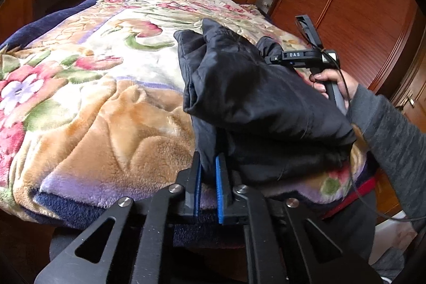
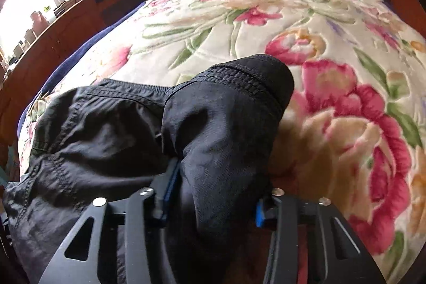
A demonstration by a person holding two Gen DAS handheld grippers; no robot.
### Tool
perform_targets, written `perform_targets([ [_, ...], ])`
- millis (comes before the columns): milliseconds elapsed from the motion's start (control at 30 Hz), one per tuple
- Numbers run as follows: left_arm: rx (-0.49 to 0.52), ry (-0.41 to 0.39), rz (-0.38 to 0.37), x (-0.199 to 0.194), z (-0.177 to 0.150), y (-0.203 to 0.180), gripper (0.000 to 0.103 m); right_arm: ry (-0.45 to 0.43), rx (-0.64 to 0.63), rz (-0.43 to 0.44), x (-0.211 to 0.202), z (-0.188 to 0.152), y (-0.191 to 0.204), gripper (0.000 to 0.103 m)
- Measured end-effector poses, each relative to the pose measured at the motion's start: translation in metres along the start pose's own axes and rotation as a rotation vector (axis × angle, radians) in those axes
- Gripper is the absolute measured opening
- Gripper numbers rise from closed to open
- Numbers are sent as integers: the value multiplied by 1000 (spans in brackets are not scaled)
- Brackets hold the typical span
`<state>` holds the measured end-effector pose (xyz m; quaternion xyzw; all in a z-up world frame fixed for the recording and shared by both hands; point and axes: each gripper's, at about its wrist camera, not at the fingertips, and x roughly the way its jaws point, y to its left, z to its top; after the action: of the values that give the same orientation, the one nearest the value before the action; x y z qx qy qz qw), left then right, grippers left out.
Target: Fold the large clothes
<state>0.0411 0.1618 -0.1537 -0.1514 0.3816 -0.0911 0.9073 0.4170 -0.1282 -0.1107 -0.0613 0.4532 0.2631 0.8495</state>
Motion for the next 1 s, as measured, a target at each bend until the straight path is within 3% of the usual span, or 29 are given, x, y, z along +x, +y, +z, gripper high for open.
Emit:
perform_targets([
  [133,44,-39,9,-12,8,-6,8,-57,-40,-28,-20,3,14,31],
  [267,72,-77,30,-23,18,-4,7,-114,-88,-54,-38,8,37,29],
  [500,53,-162,120,-54,33,40,7,-203,-171,-36,-49,26,95,26],
  [833,-37,-267,295,-124,35,145,6,-239,-347,46,-7,86,246,25],
  [1000,-109,-317,444,-173,33,213,6,-258,-430,119,14,107,336,25],
])
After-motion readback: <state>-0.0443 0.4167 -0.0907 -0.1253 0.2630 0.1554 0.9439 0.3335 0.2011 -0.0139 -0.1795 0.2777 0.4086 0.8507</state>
